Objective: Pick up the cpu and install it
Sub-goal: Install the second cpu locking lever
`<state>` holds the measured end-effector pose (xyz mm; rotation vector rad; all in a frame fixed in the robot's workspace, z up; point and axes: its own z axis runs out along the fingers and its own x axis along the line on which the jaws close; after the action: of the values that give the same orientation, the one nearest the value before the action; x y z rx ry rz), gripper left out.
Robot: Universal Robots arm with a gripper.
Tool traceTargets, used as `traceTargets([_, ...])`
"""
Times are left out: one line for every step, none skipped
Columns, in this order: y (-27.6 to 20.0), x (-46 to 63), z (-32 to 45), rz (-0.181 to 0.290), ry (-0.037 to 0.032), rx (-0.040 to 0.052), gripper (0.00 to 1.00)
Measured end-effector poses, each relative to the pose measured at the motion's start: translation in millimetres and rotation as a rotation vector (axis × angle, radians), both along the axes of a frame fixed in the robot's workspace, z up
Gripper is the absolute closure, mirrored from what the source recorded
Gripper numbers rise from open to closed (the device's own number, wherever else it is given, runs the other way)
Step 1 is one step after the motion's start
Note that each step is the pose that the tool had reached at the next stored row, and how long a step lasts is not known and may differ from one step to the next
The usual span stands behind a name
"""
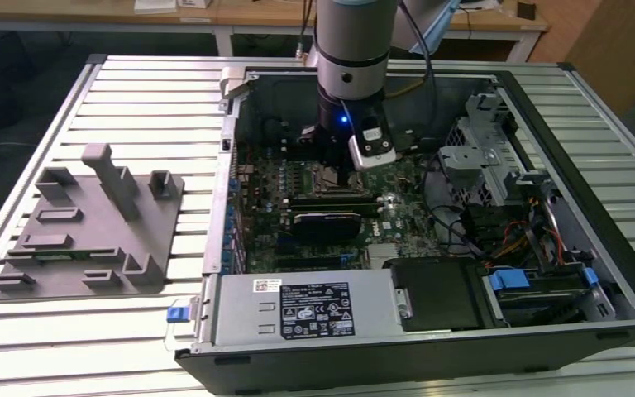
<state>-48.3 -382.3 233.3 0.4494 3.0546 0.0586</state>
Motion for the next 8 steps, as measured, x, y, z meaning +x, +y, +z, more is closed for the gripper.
traceTargets([-0.4,0.0,0.0,0.004,0.0,0.0,0.89])
traceTargets([-0.7,0.0,0.0,0.009,0.0,0.0,0.89])
traceTargets([-1.0,0.0,-0.1,0.014,0.0,0.0,0.89])
traceTargets([-1.3,0.0,-0.1,0.02,0.0,-0.0001,0.89])
traceTargets([-1.5,0.0,-0.2,0.026,0.0,0.0,0.89])
traceTargets([-1.9,0.0,-0.4,0.046,0.0,0.0,0.89])
traceTargets([-1.9,0.0,-0.5,0.059,0.0,0.0,0.89])
traceTargets([-1.9,0.0,-0.7,0.075,0.0,0.0001,0.89])
